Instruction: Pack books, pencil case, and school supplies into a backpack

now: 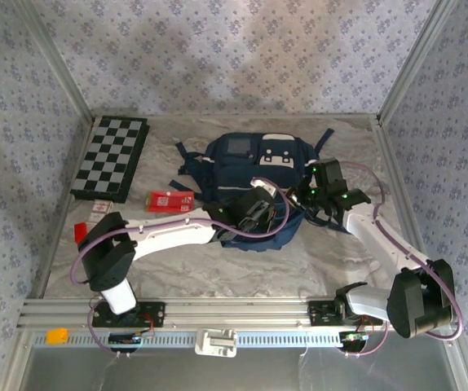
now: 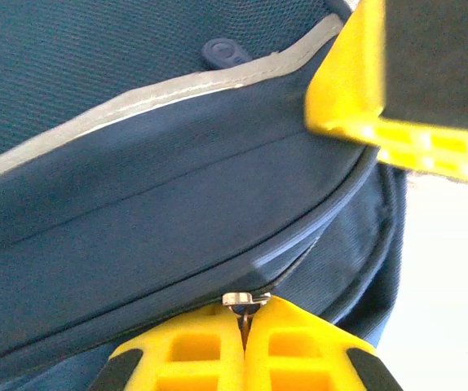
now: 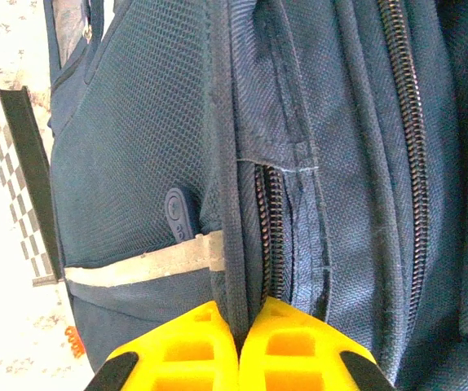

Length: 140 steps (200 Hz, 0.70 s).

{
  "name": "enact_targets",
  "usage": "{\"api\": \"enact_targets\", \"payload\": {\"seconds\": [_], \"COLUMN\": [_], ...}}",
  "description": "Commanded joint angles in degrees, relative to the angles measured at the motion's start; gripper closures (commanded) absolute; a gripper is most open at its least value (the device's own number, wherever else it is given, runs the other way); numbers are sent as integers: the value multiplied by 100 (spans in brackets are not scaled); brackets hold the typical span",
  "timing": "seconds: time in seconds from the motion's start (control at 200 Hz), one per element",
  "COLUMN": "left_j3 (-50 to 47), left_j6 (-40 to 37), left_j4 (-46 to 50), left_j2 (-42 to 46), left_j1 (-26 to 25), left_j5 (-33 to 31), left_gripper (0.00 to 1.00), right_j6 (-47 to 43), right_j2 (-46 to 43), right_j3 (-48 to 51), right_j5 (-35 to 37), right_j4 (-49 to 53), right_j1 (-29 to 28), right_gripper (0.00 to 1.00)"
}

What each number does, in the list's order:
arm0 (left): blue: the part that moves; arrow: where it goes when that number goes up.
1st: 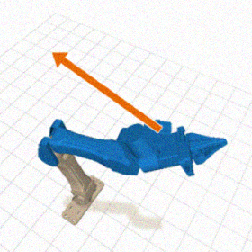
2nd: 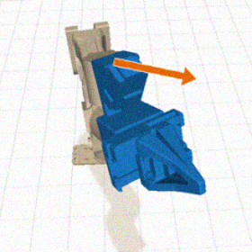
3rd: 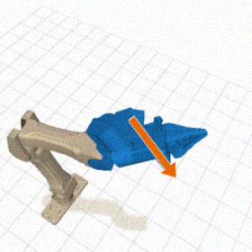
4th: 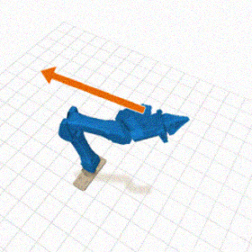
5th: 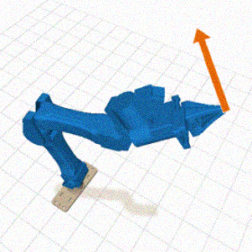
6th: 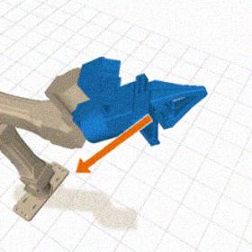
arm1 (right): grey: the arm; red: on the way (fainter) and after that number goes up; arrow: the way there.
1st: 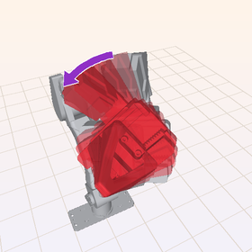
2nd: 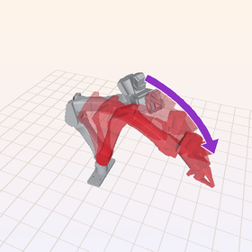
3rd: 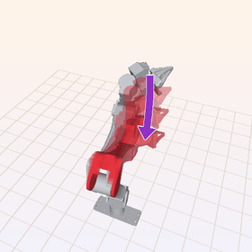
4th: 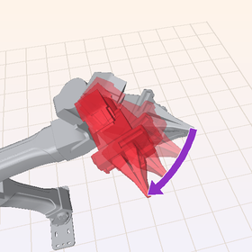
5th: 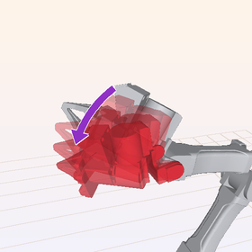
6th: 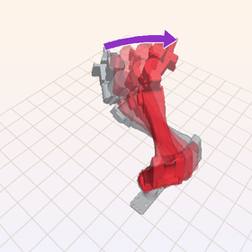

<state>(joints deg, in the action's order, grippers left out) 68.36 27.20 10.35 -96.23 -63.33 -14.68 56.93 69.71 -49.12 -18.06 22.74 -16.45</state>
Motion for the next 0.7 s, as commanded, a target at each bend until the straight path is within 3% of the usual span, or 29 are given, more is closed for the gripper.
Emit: {"api": "enact_targets", "payload": {"seconds": [0.0,0.11,0.36,0.695], "left_j3": [-438,-846,-1836,-2624], "left_j6": [-848,-1165,-1935,-3095], "left_j4": [637,629,-639,-2292], "left_j2": [599,892,1376,1455], "left_j1": [90,436,1539,2225], "left_j5": [-293,-377,144,472], "left_gripper": [100,100,100,100], "right_j6": [-465,-800,-1011,-1346], "right_j2": [-185,-239,-260,-440], "right_j3": [-288,-515,-634,-815], "right_j5": [284,411,222,308], "right_j4": [262,595,871,1440], "right_j1": [505,648,1174,1441], "right_gripper": [100,100,100,100]}}
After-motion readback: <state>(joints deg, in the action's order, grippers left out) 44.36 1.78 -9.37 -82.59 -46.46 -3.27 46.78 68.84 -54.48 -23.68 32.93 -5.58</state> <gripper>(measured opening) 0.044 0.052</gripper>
